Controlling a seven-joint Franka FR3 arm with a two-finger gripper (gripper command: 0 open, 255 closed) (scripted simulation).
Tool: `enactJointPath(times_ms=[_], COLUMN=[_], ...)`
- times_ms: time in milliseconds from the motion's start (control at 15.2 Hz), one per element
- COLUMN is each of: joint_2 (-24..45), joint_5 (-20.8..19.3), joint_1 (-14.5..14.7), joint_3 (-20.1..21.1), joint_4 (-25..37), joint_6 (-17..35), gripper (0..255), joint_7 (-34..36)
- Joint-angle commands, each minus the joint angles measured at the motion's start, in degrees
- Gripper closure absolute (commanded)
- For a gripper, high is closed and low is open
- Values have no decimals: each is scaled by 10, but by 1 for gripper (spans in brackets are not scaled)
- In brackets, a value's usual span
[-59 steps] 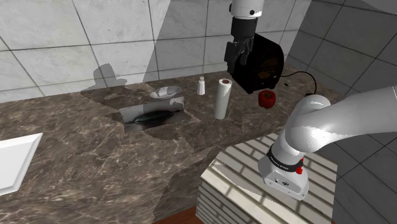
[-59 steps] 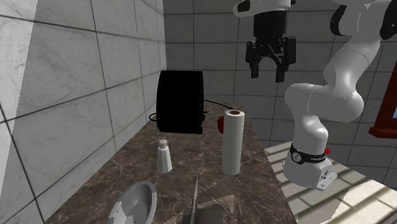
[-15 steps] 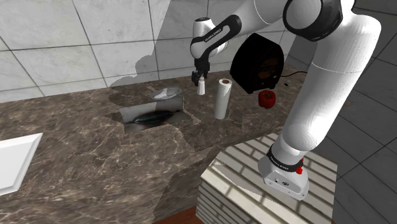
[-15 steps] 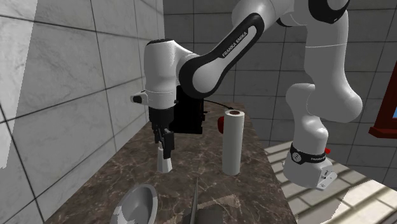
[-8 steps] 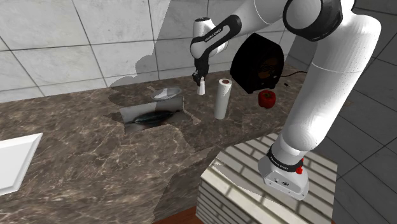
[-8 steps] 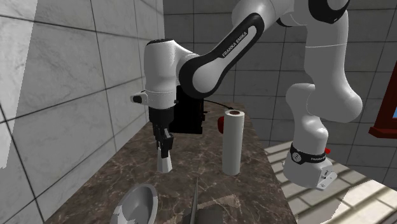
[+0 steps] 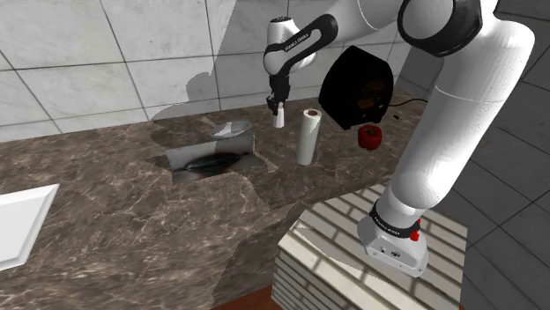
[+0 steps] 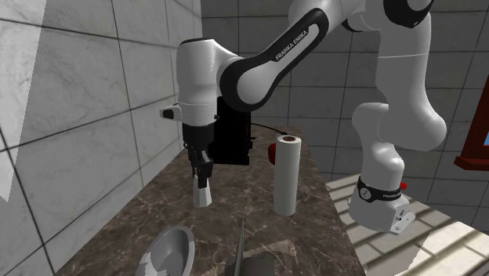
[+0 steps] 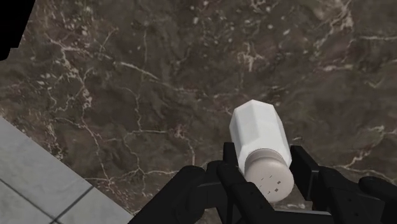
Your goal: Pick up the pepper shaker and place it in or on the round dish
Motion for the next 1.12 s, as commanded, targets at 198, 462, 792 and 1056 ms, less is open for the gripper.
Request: enactJointPath(times_ms=[198, 462, 792, 1056], joint_2=[-19, -32, -45, -53], joint_5=[0, 0, 1, 1], joint_1=[0, 1, 1, 2], joint_3=[0, 0, 1, 1], joint_4=[19, 35, 59, 80], joint_6=[-38, -67, -104, -133], gripper=[255, 255, 255, 255], joint_7=[-3, -5, -7, -10])
